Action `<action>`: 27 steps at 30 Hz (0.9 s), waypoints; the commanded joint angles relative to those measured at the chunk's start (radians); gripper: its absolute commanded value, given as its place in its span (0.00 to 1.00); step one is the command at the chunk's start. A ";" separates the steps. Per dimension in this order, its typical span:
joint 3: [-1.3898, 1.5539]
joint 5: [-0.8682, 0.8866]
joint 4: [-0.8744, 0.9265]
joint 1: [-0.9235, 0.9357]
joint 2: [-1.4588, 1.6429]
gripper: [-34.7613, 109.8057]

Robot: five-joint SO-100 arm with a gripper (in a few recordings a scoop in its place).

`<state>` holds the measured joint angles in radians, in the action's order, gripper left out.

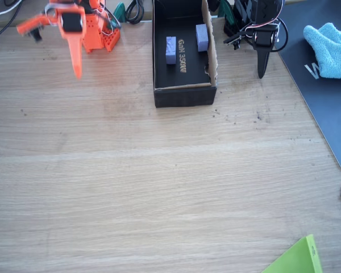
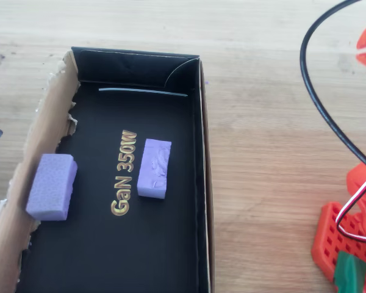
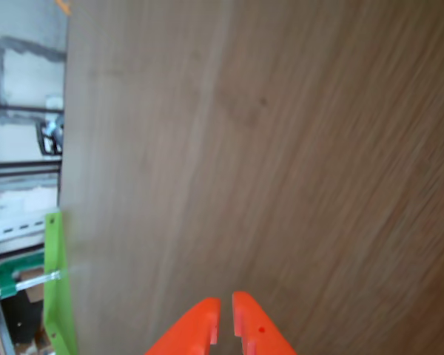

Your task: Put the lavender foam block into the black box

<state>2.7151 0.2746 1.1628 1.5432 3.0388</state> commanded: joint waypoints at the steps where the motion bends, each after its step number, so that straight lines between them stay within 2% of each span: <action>1: 0.044 -0.020 -0.020 0.040 0.000 0.24; 7: 0.046 -0.020 0.089 0.052 0.000 0.24; 10: 0.049 -0.083 0.110 0.046 0.000 0.24; 14: 0.067 -0.117 0.107 0.055 0.002 0.24; 18: 0.138 -0.106 0.021 0.061 -0.031 0.24; 24: 0.138 -0.054 0.094 0.051 0.002 0.24; 27: 0.138 -0.084 0.129 0.043 0.002 0.24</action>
<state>2.8486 0.1887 1.2548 1.5907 3.0296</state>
